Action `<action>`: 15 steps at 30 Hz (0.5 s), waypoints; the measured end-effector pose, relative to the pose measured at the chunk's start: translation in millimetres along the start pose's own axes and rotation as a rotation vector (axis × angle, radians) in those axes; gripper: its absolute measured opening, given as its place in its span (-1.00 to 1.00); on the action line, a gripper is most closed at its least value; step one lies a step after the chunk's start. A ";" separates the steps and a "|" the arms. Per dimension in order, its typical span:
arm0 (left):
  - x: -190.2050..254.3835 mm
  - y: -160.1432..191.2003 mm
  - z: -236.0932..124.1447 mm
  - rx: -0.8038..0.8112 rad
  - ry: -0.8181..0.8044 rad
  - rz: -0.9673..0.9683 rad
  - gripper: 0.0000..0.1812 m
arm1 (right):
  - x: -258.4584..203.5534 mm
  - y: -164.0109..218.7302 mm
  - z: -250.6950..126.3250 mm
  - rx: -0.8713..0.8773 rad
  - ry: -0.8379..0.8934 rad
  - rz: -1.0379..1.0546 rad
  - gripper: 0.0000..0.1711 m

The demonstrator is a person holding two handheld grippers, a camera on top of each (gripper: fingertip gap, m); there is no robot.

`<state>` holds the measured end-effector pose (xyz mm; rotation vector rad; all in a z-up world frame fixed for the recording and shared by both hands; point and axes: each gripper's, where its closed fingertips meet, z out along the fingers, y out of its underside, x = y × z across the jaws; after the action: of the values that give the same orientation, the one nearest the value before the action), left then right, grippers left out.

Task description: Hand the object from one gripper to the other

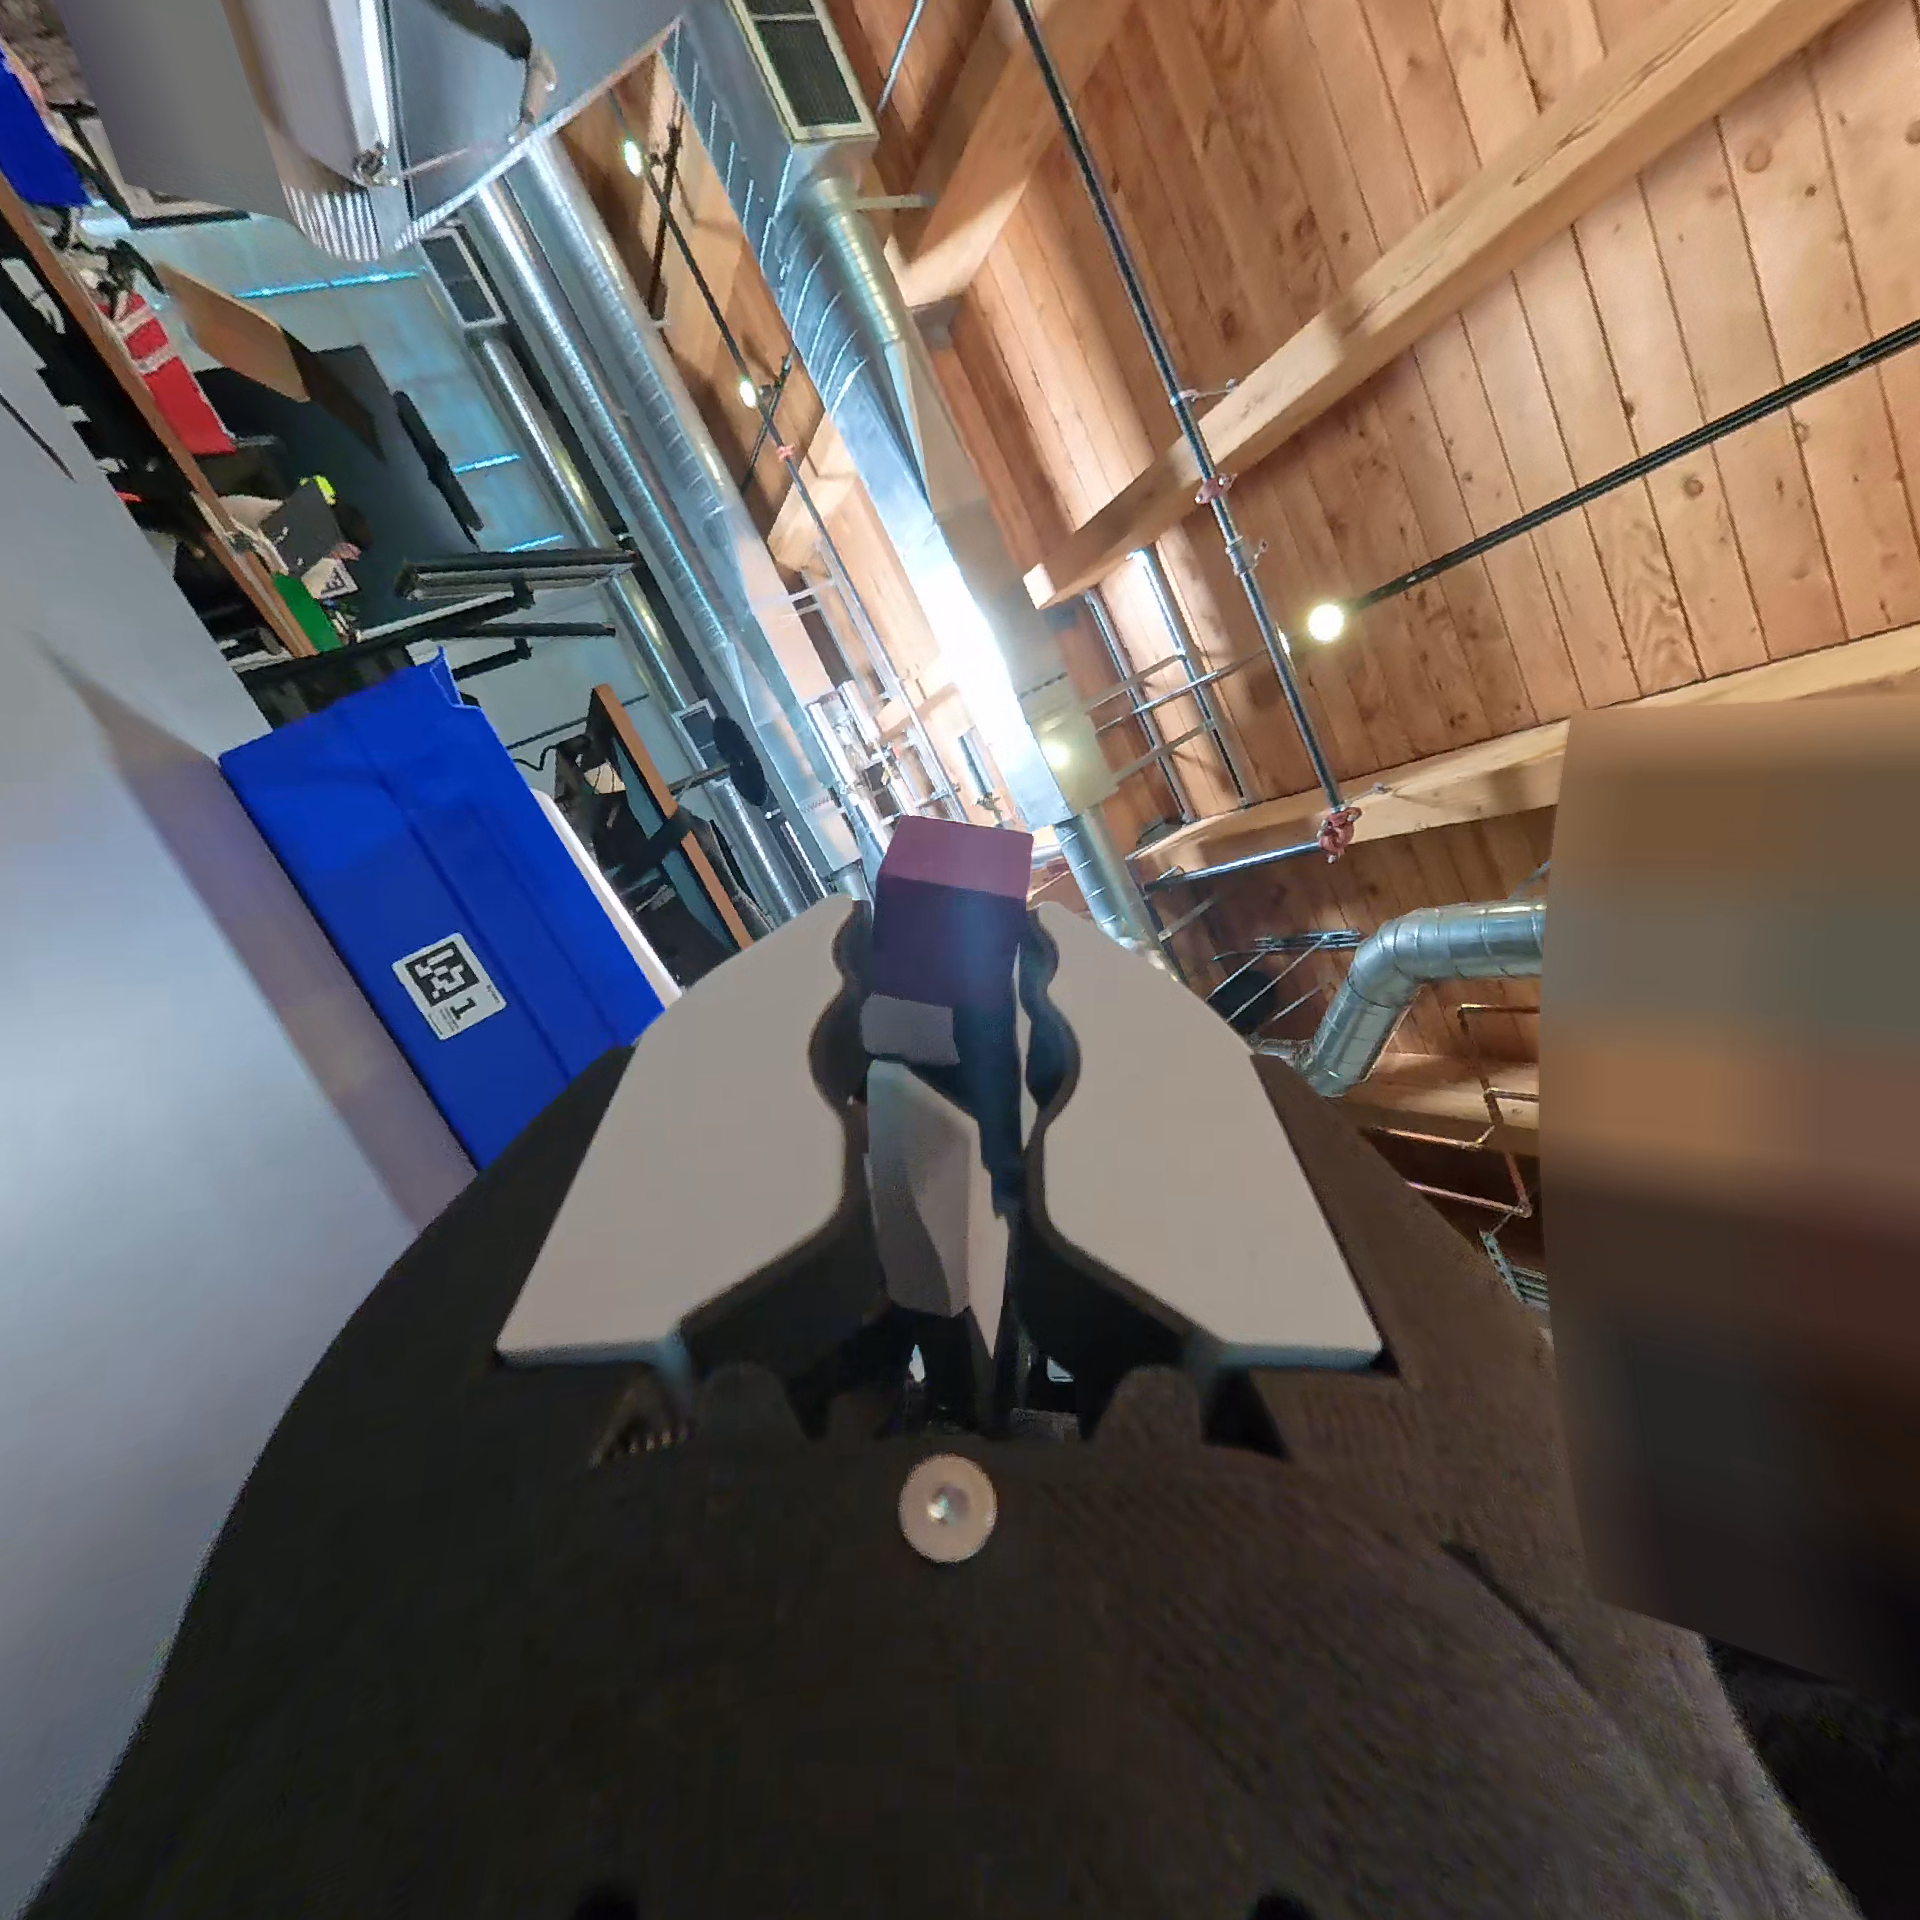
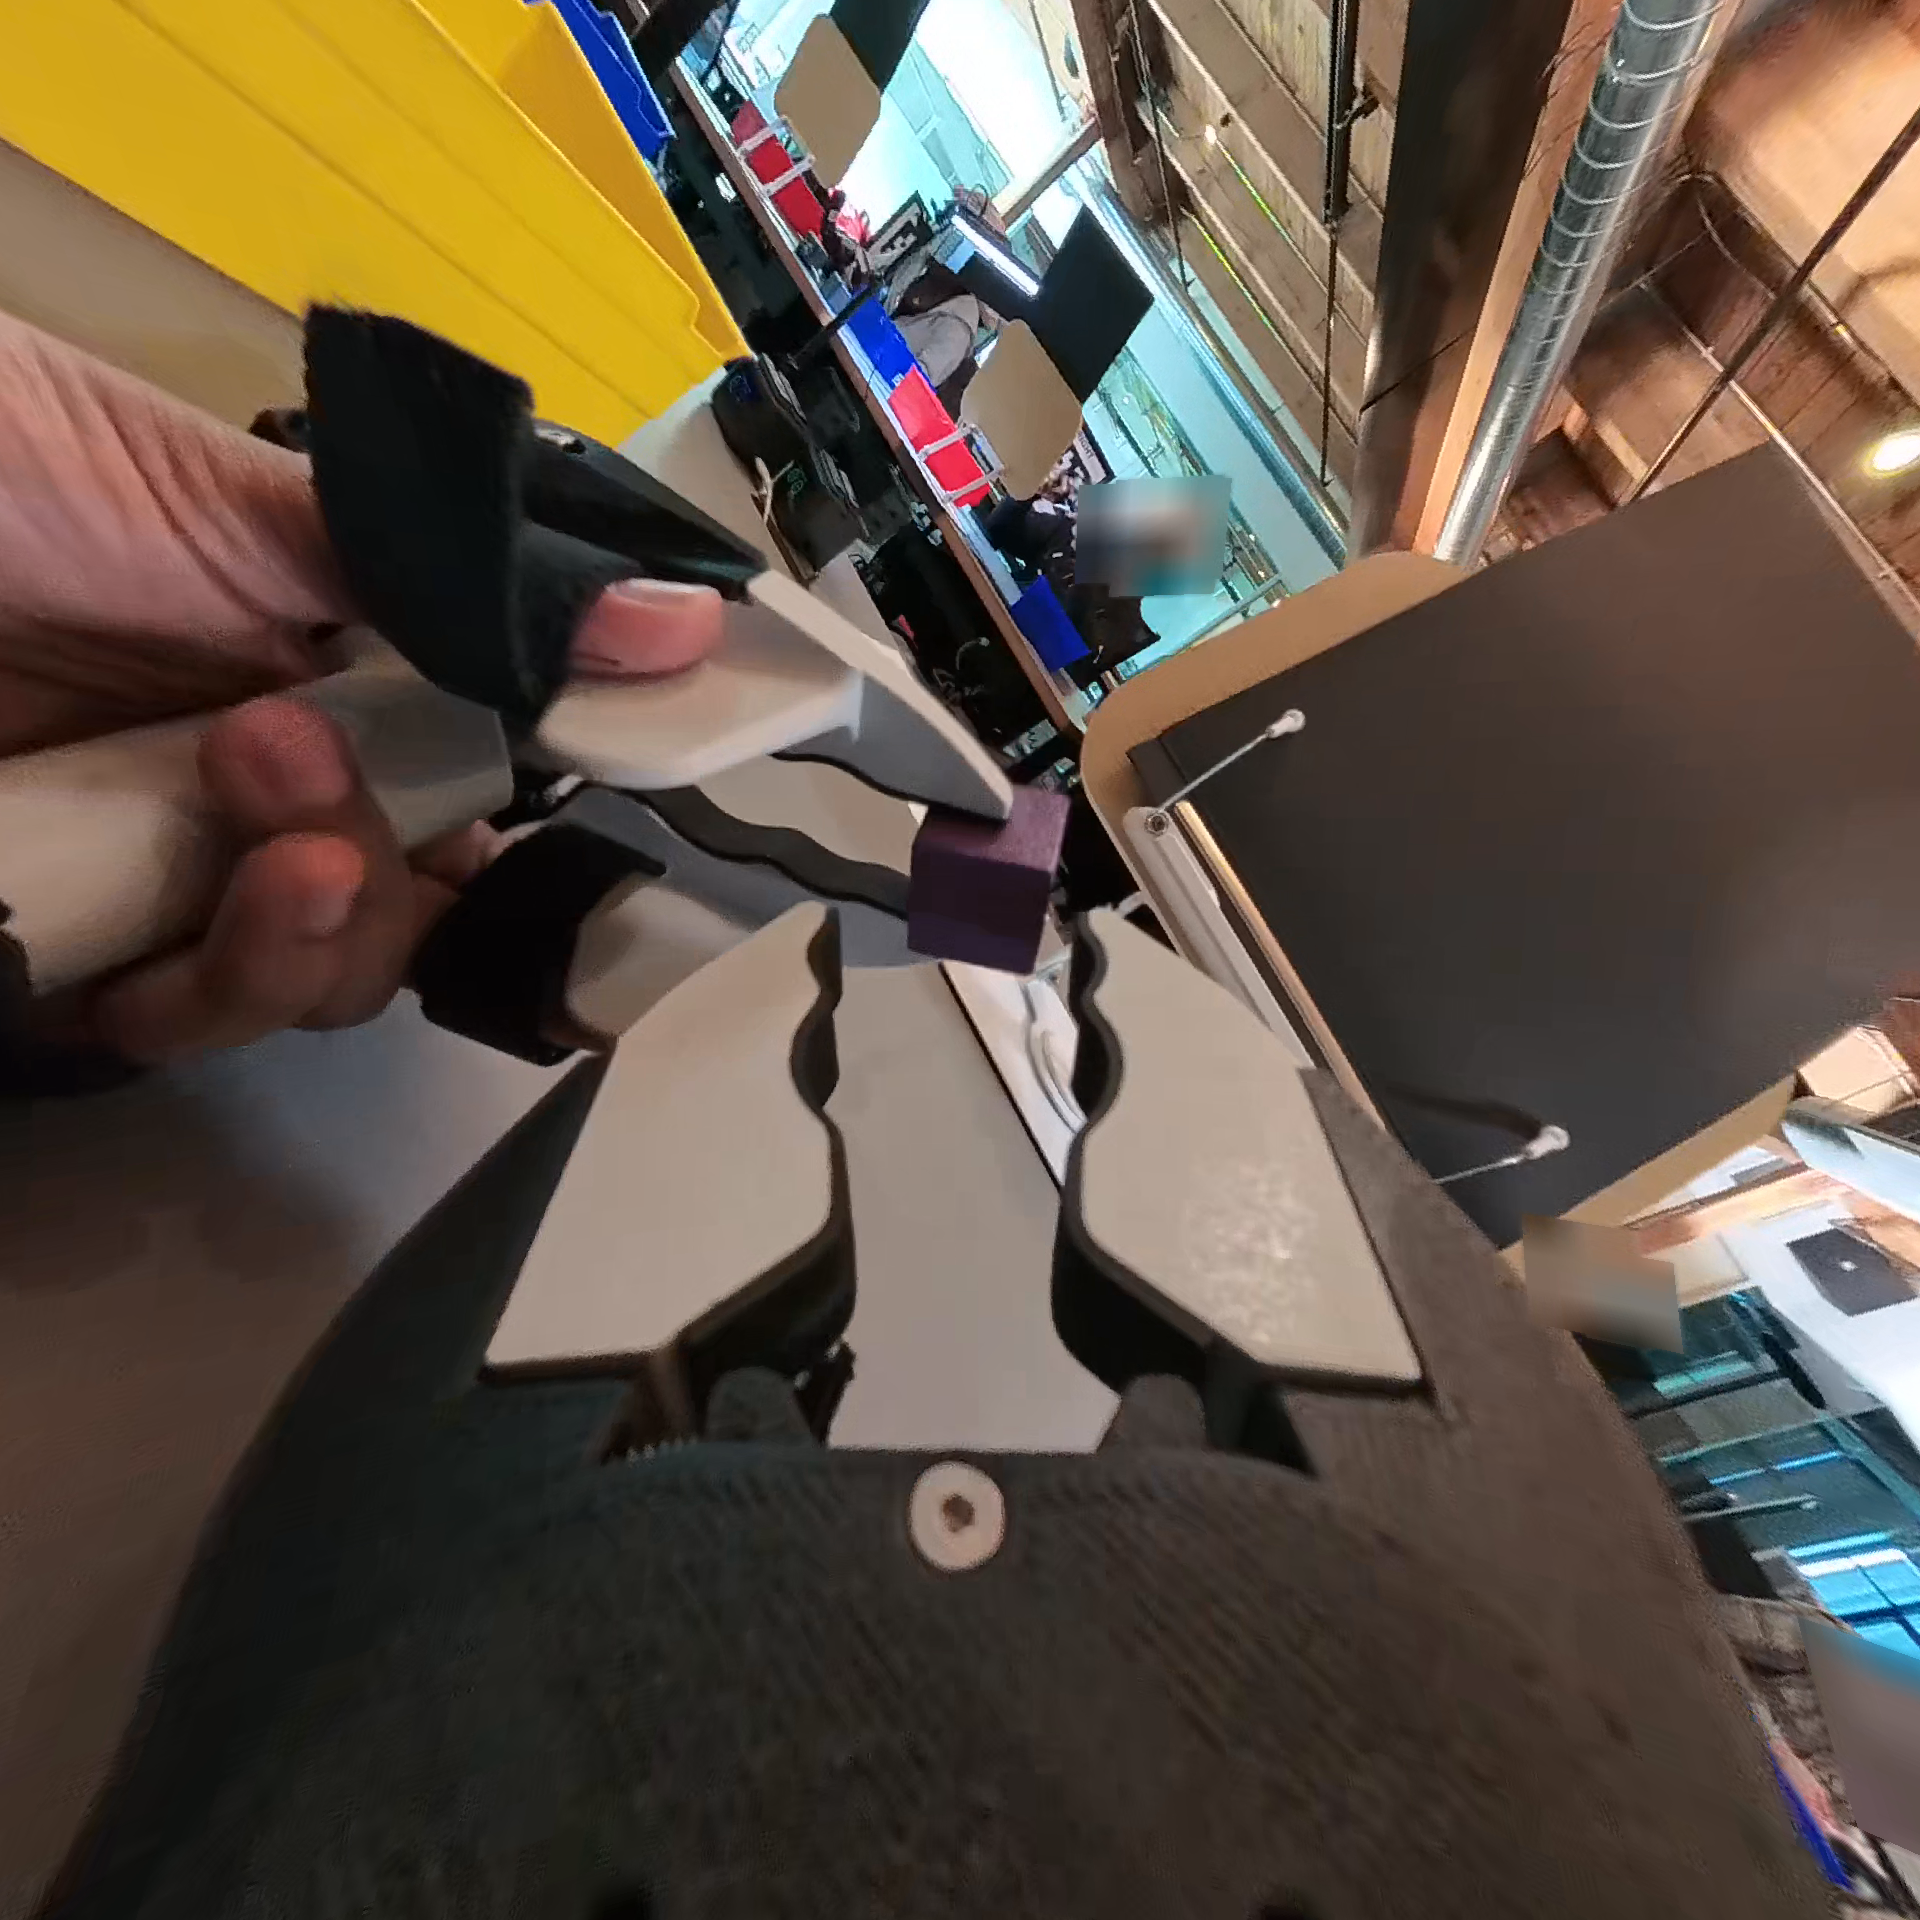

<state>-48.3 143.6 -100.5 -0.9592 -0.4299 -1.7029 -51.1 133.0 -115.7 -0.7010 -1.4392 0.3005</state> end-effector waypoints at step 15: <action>5.8 27.9 11.8 -0.060 0.066 -0.060 -0.69 | 12.7 -10.7 -8.4 0.059 0.022 0.027 -0.67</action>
<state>-18.7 138.3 -93.7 -0.9387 -0.3688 -1.8050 -43.6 130.1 -99.0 -0.6738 -1.3954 0.3536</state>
